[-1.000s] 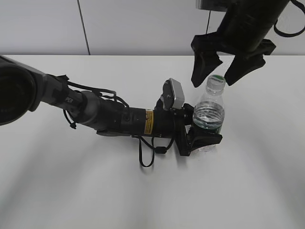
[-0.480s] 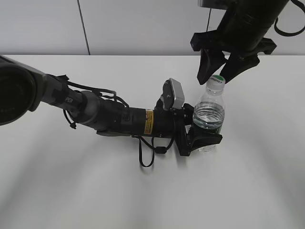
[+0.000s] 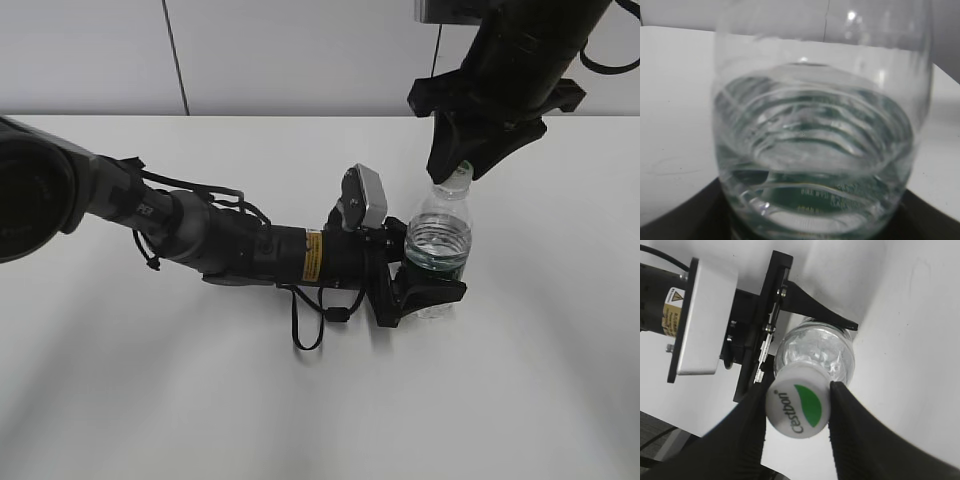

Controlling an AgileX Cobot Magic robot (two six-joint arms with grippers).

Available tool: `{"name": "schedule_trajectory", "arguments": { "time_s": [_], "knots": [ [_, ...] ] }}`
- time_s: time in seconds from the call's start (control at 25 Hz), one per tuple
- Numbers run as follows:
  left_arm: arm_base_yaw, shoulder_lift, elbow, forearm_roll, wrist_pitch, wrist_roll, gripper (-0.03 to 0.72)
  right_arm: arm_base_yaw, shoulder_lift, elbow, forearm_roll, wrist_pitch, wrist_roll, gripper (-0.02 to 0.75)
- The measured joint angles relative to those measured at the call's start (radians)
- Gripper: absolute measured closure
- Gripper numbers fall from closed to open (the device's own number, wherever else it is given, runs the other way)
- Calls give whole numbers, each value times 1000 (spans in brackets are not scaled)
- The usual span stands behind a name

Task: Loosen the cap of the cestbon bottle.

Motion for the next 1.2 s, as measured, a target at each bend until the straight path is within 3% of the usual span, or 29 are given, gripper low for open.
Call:
{"name": "schedule_trajectory", "arguments": {
  "time_s": [0.2, 0.44, 0.56, 0.72, 0.88, 0.96, 1.2],
  "knots": [
    [0, 0, 0, 0, 0, 0, 187, 0, 0, 0, 1, 0, -149, 442],
    [0, 0, 0, 0, 0, 0, 188, 0, -6, 0, -17, 2, -664, 442],
    [0, 0, 0, 0, 1, 0, 188, 0, -6, 0, -17, 2, -767, 442],
    [0, 0, 0, 0, 1, 0, 188, 0, -7, 0, -16, 3, -758, 414],
    [0, 0, 0, 0, 1, 0, 188, 0, -7, 0, -18, 3, -719, 215],
    [0, 0, 0, 0, 1, 0, 188, 0, -7, 0, -14, -4, -683, 158],
    [0, 0, 0, 0, 0, 0, 188, 0, -7, 0, -2, -9, -440, 130]
  ]
}}
